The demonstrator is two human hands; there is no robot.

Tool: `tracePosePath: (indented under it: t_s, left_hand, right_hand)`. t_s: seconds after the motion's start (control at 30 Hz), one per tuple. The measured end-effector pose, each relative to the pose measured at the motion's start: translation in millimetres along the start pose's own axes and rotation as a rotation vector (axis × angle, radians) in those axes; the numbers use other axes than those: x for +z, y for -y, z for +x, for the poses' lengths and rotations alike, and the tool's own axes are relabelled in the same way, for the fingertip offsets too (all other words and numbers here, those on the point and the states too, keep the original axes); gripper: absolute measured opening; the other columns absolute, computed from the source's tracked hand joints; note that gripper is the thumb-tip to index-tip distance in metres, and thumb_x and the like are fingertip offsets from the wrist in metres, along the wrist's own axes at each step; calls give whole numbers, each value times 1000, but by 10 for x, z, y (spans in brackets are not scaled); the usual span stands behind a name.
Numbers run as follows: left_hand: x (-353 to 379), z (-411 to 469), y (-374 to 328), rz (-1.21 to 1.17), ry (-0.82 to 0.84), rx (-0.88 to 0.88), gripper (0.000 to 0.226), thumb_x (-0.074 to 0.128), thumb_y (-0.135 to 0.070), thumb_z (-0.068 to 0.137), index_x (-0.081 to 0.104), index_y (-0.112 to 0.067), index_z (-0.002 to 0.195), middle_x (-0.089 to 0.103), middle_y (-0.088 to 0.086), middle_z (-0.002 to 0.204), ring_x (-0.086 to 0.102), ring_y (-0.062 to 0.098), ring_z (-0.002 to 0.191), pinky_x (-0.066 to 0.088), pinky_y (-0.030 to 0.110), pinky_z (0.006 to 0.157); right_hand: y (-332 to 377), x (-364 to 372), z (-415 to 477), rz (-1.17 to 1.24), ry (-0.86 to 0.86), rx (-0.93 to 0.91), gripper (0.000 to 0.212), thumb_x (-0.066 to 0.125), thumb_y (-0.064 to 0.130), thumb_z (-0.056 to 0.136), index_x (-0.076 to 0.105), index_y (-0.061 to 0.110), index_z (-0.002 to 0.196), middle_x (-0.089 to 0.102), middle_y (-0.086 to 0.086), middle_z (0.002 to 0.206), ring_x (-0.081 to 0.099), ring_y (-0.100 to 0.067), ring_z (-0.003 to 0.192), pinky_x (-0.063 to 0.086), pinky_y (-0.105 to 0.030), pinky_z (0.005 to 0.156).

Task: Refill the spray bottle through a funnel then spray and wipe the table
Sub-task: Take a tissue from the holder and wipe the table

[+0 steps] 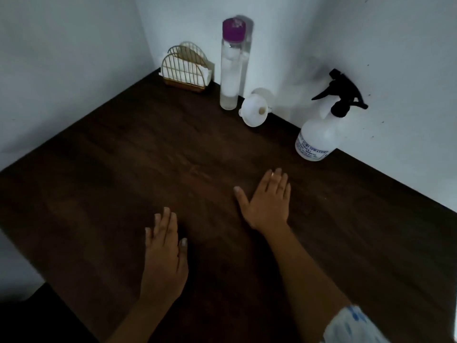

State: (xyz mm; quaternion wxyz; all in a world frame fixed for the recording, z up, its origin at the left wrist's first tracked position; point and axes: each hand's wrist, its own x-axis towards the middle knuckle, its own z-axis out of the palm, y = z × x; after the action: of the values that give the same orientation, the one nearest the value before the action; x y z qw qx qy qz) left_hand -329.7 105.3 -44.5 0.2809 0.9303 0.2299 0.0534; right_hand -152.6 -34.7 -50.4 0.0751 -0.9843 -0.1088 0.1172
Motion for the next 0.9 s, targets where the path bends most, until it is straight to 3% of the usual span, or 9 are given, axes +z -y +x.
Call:
tracePosePath:
  t_s: [0.1,0.23,0.33,0.5,0.63,0.77,0.9]
  left_hand:
    - [27,-11,-10,14,-2,23,71,11,-47,85,15,-8,144,3,-5,150,-4,11,141,-5,32,114]
    - [-32,-40,-18,35,-11,8,70,8,-48,84,9,-9,143,-1,-6,150,-7,10,141,-6,33,115]
    - [-103,-132,-8,53,-18,-5,70,6,-49,83,6,-12,143,-3,-8,149,-9,9,141,-9,31,114]
    - [-176,-363,23,71,-37,-8,71,9,-48,84,11,-10,145,-2,-9,149,-7,8,140,-8,30,114]
    - [-160,-533,-14,39,-6,20,69,10,-48,87,9,-10,144,-1,-6,151,-5,12,142,-5,34,115]
    - [-67,-749,-139,46,66,115,66,13,-45,89,9,-8,143,2,-2,151,-2,15,142,-1,38,116]
    - [-42,-946,-260,81,98,226,65,13,-44,89,7,-8,143,1,-2,151,-4,12,141,-3,36,115]
  right_hand:
    - [419,163,-659,33,26,-139,99,20,72,84,-5,-1,145,-16,-23,152,-14,-38,142,-11,-45,114]
    - [942,344,-768,-104,138,-572,82,38,46,93,-8,5,146,-19,-17,154,-17,-33,142,-12,-44,113]
    - [1020,297,-312,-154,109,-721,79,26,58,92,0,9,148,-8,-13,157,-10,-26,144,-9,-47,115]
    - [435,92,76,-88,-4,-298,92,13,74,84,3,10,148,-2,-11,158,-6,-25,145,-9,-48,114]
    - [-100,52,-500,-58,37,-80,94,6,77,80,-2,13,149,-7,-11,158,-10,-29,144,-13,-55,111]
    - [-126,155,-1607,-20,106,-179,95,11,76,80,-8,12,148,-17,-8,155,-26,-27,140,-25,-60,103]
    - [-147,319,-2231,-30,159,-269,93,13,74,83,-11,11,146,-22,-10,154,-30,-22,138,-18,-54,111]
